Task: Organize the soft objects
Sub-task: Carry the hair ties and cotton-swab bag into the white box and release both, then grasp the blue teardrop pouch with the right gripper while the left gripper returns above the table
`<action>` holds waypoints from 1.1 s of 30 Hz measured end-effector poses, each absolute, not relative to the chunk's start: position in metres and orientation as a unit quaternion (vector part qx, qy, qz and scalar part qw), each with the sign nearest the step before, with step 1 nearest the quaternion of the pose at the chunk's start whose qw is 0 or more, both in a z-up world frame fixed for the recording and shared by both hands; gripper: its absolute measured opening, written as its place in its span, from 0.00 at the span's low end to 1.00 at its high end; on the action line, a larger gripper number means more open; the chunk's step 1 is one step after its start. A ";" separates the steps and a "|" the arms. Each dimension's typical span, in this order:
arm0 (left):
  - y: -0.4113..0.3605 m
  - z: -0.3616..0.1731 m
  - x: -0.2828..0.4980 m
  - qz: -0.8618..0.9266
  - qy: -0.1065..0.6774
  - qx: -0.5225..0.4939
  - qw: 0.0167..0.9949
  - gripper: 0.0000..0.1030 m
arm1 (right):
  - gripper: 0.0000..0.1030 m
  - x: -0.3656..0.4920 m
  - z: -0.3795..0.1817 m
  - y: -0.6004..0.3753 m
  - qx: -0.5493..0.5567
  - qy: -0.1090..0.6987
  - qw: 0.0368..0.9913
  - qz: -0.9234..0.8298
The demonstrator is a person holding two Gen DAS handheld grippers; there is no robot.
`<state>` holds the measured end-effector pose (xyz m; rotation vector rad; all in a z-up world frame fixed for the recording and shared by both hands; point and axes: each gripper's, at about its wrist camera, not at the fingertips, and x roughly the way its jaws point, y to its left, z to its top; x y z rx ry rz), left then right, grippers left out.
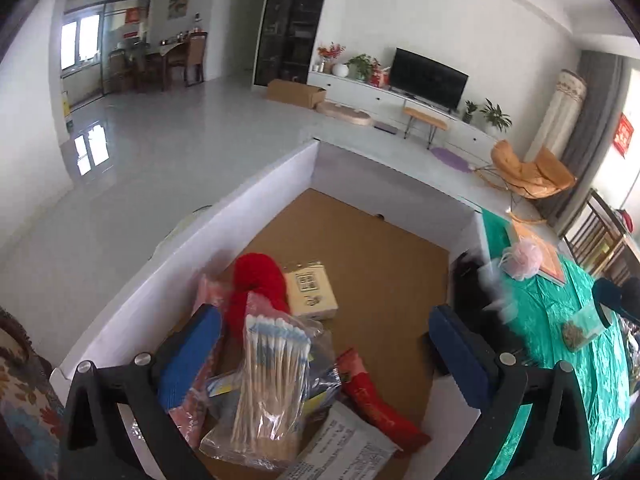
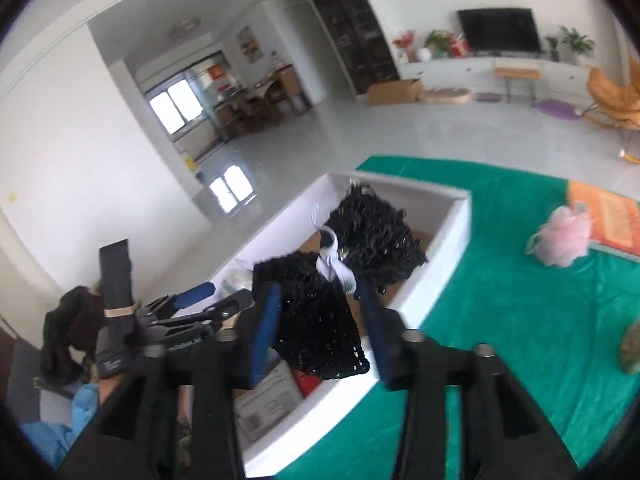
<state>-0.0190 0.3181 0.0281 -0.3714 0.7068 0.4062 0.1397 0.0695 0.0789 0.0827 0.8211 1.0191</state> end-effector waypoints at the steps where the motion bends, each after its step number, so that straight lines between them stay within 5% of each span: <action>1: 0.320 0.024 -0.023 0.201 0.343 -0.176 0.901 1.00 | 0.69 0.136 0.072 0.070 0.034 0.380 0.795 0.472; 12: 0.259 0.019 0.007 0.155 0.363 -0.086 0.915 1.00 | 0.70 0.154 -0.036 -0.013 -0.101 0.404 0.847 0.331; 23: 0.213 0.020 0.020 0.164 0.381 -0.001 0.910 1.00 | 0.68 0.176 -0.095 0.062 -0.115 0.449 0.822 0.331; 25: 0.206 0.019 0.023 0.164 0.383 0.010 0.909 1.00 | 0.48 0.181 -0.101 0.064 -0.121 0.456 0.820 0.323; 33: 0.188 0.019 0.037 0.150 0.387 0.026 0.909 1.00 | 0.47 0.171 -0.093 0.000 -0.074 0.458 0.840 0.281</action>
